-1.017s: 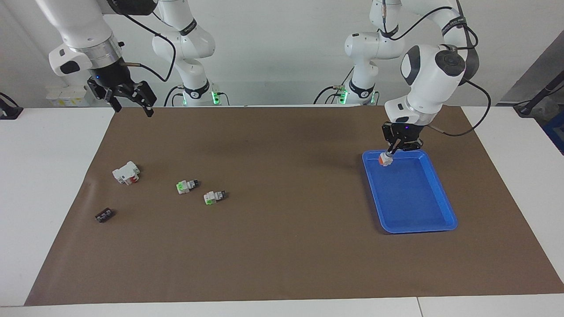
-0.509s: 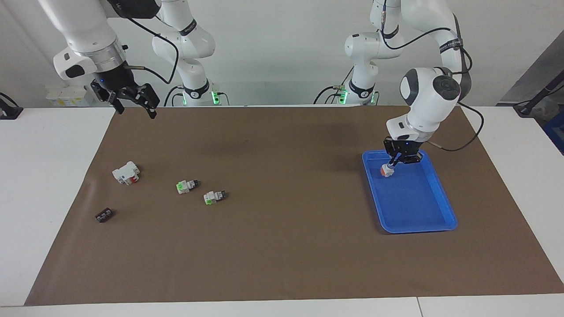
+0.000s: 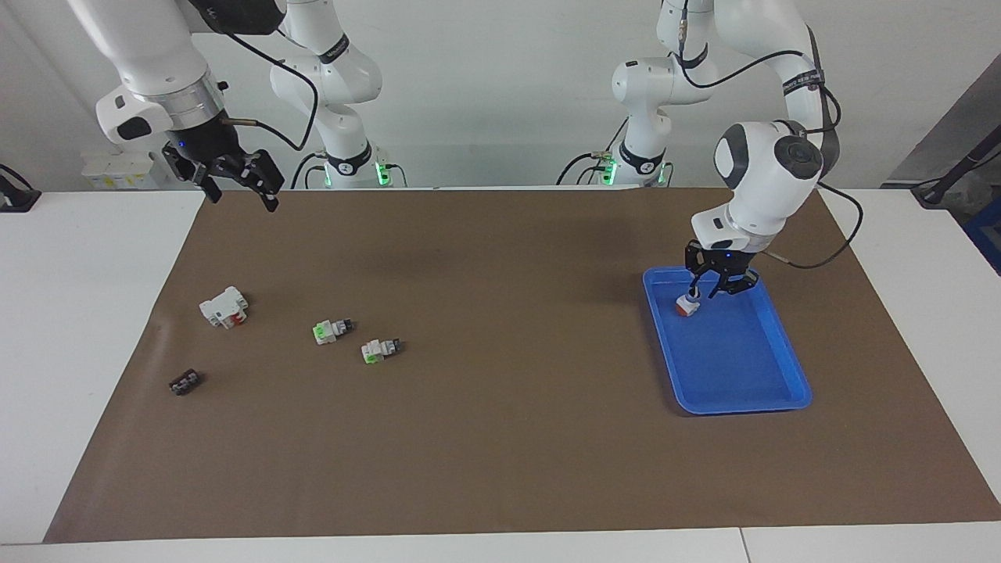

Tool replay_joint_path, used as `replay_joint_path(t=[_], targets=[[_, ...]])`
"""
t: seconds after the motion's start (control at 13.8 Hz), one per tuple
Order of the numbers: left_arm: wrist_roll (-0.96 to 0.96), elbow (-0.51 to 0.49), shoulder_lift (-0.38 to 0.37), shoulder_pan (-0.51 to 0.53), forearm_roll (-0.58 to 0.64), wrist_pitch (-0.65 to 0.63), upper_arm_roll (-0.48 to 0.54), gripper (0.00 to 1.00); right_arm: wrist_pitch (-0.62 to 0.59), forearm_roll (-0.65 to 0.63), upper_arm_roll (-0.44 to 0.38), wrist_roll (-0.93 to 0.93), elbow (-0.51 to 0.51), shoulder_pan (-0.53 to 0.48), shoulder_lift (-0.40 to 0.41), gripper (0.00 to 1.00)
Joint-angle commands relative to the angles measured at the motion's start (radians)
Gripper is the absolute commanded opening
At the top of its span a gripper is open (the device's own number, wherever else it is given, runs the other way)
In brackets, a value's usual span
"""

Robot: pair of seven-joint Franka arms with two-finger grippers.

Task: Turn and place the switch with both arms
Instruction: 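Lower the switch into the blue tray and open the left gripper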

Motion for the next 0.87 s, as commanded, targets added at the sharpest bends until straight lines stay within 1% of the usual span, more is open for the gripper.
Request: replay_joint_path(t=[0.0, 0.07, 0.22, 0.29, 0.36, 0.51, 0.65, 0.8], targets=[[-0.085, -0.009, -0.069, 0.006, 0.015, -0.04, 0.006, 1.0, -0.001, -0.01, 0.001, 0.013, -0.01, -0.001, -0.007, 1.0], [-0.126, -0.009, -0.1, 0.003, 0.015, -0.077, 0.008, 1.0, -0.003, -0.01, 0.001, 0.013, -0.01, 0.0, -0.008, 1.0], [-0.286, -0.006, -0.154, -0.003, 0.015, -0.111, 0.017, 1.0, -0.003, -0.01, 0.001, 0.015, -0.008, 0.0, -0.008, 1.0], [-0.329, 0.018, -0.161, -0.015, 0.016, -0.125, 0.019, 1.0, -0.001, -0.01, 0.001, 0.015, -0.008, 0.0, -0.013, 1.0], [-0.355, 0.062, -0.158, -0.032, 0.018, -0.176, 0.019, 1.0, -0.004, -0.01, 0.001, 0.015, -0.008, 0.0, -0.014, 1.0], [-0.432, 0.206, -0.133, -0.038, 0.019, -0.31, 0.019, 1.0, -0.004, -0.01, 0.003, 0.013, -0.008, 0.002, -0.014, 1.0], [-0.528, 0.323, -0.108, -0.04, 0.018, -0.397, 0.017, 1.0, -0.004, -0.008, 0.001, 0.013, -0.008, -0.001, -0.014, 1.0], [-0.567, 0.467, -0.062, -0.043, 0.018, -0.485, 0.017, 1.0, -0.004, -0.008, 0.001, 0.015, -0.008, -0.007, -0.016, 1.0]])
